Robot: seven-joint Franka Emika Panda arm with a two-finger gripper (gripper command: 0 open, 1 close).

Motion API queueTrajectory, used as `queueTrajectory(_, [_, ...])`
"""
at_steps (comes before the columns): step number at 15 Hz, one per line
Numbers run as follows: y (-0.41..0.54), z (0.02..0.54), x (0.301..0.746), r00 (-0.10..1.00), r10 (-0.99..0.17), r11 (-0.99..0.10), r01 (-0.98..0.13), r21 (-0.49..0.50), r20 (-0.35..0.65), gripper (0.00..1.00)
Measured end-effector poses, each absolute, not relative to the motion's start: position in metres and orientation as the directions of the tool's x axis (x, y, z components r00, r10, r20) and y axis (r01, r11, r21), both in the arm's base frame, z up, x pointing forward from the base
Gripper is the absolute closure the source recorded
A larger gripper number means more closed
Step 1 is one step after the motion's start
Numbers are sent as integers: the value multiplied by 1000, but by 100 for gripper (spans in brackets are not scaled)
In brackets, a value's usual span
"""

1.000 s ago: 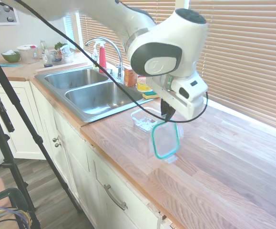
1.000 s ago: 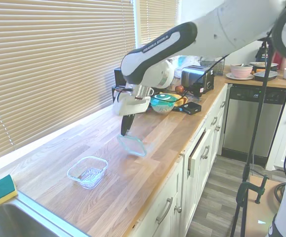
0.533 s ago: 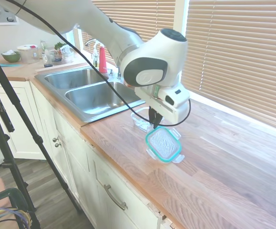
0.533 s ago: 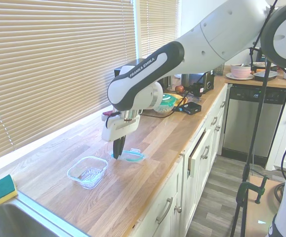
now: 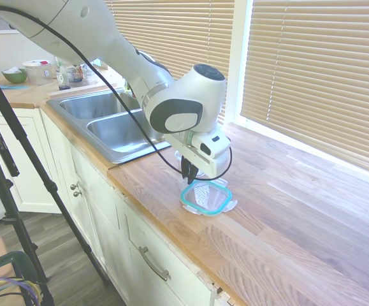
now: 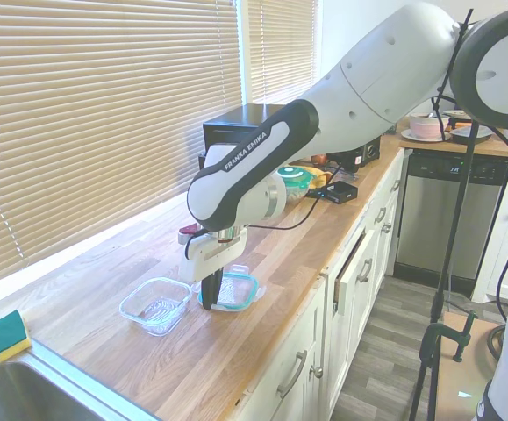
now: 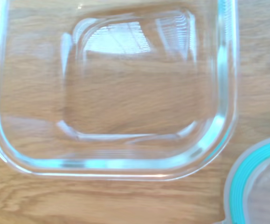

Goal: Uncover the lid of the food container

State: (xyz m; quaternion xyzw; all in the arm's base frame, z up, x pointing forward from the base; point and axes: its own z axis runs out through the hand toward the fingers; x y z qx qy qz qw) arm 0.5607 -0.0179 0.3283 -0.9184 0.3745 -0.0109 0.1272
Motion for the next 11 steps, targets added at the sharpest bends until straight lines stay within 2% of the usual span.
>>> queueTrajectory(9, [14, 347, 561, 726, -687, -712, -675, -193, -4, 0])
queueTrajectory(11, [20, 364, 557, 722, -691, -714, -674, -187, 37, 0])
